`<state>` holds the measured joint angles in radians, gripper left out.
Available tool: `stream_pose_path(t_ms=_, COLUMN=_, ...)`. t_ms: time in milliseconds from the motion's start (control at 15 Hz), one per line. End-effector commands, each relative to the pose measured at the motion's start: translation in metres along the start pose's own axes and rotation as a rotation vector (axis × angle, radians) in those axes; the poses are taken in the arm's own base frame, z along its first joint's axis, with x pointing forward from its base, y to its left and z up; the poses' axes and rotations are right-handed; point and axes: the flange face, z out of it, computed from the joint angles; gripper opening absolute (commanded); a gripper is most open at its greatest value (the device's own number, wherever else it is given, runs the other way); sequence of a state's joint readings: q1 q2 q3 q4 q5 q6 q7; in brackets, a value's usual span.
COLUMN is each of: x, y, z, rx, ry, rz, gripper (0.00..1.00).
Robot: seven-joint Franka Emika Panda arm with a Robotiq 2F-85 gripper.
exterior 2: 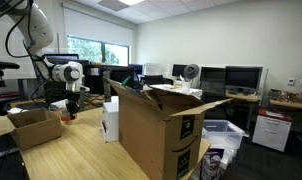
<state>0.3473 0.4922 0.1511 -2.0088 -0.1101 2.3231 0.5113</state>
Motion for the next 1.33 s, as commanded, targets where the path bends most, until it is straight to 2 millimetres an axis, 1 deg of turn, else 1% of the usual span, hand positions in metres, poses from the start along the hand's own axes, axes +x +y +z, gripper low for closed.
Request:
stream_pose_path(t_ms=0, x=-0.001, y=-0.003, z=0.007, rx=0.013, ry=0.005, rz=-0.003, gripper=0.05)
stream_pose_path(t_ms=400, x=-0.002, y=-0.005, z=0.012, rx=0.014, ry=0.002, rz=-0.006, gripper=0.05)
stream_pose_path(t_ms=467, x=-0.002, y=-0.005, z=0.012, rx=0.014, ry=0.001, rz=-0.010, gripper=0.35)
stream_pose_path(t_ms=533, x=-0.002, y=-0.006, z=0.012, rx=0.014, ry=0.000, rz=-0.009, gripper=0.35)
stream_pose_path(t_ms=600, x=-0.002, y=-0.006, z=0.012, rx=0.014, ry=0.002, rz=-0.010, gripper=0.38)
stream_pose_path(t_ms=667, x=-0.003, y=-0.006, z=0.010, rx=0.012, ry=0.005, rz=-0.013, gripper=0.46)
stream_pose_path(t_ms=733, x=-0.004, y=-0.007, z=0.008, rx=0.013, ry=0.009, rz=-0.016, gripper=0.50)
stream_pose_path(t_ms=867, x=-0.006, y=-0.007, z=0.002, rx=0.018, ry=0.014, rz=-0.022, gripper=0.61)
stream_pose_path(t_ms=1067, x=-0.012, y=-0.009, z=-0.016, rx=0.019, ry=0.034, rz=-0.035, gripper=0.77)
stream_pose_path(t_ms=1200, x=-0.018, y=-0.011, z=-0.033, rx=0.025, ry=0.047, rz=-0.053, gripper=0.88)
stream_pose_path(t_ms=1267, x=-0.022, y=-0.012, z=-0.042, rx=0.022, ry=0.054, rz=-0.078, gripper=0.92)
